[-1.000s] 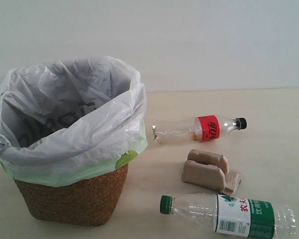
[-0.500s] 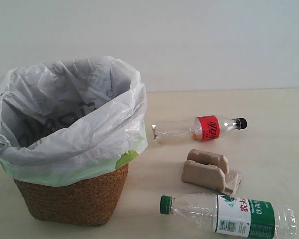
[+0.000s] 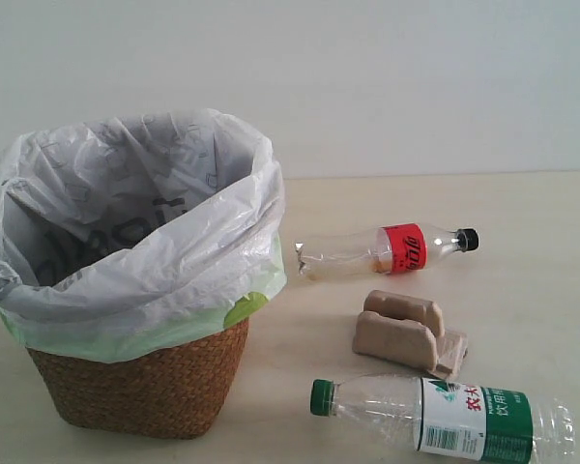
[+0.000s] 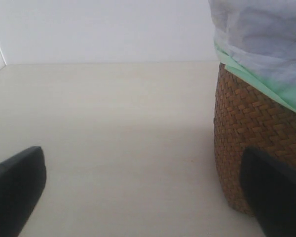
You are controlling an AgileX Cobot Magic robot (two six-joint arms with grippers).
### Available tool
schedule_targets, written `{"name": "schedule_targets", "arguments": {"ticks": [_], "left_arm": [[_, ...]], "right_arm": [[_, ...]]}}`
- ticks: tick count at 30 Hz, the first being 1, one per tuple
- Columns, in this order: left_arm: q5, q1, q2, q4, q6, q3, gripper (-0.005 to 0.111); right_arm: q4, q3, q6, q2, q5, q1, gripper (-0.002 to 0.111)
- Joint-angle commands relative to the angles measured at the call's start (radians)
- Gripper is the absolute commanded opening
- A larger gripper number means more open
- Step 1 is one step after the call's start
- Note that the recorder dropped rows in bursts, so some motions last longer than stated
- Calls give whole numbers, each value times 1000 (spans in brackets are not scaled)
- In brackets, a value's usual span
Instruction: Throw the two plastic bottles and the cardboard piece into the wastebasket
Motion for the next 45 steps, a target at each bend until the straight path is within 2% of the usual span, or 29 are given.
{"name": "schedule_targets", "arguments": {"ticks": [1, 4, 17, 20, 24, 29, 33, 40, 45], "left_arm": [[-8, -6, -3, -2, -9, -4, 108], [-8, -6, -3, -2, -9, -4, 108], [-8, -6, -3, -2, -9, -4, 108], [-8, -6, -3, -2, -9, -4, 108], [-8, -6, -3, -2, -9, -4, 108], [-8, -6, -3, -2, -9, -4, 108], [-8, -6, -3, -2, -9, -4, 108], [-8, -6, -3, -2, -9, -4, 108], [-8, -6, -3, -2, -9, -4, 108]], "right_arm": [[-21, 0, -36, -7, -86, -5, 0], [-19, 0, -34, -7, -196, -5, 0], [-23, 0, -17, -7, -273, -1, 0], [-25, -7, -91, 13, -273, 9, 0], [-25, -110, -238, 138, -246, 50, 0], [-25, -324, -514, 404, -103, 113, 0], [-39, -523, -769, 649, 133, 128, 0], [-225, -776, -894, 1001, 459, 128, 0], [-372, -849, -896, 1134, 609, 128, 0]]}}
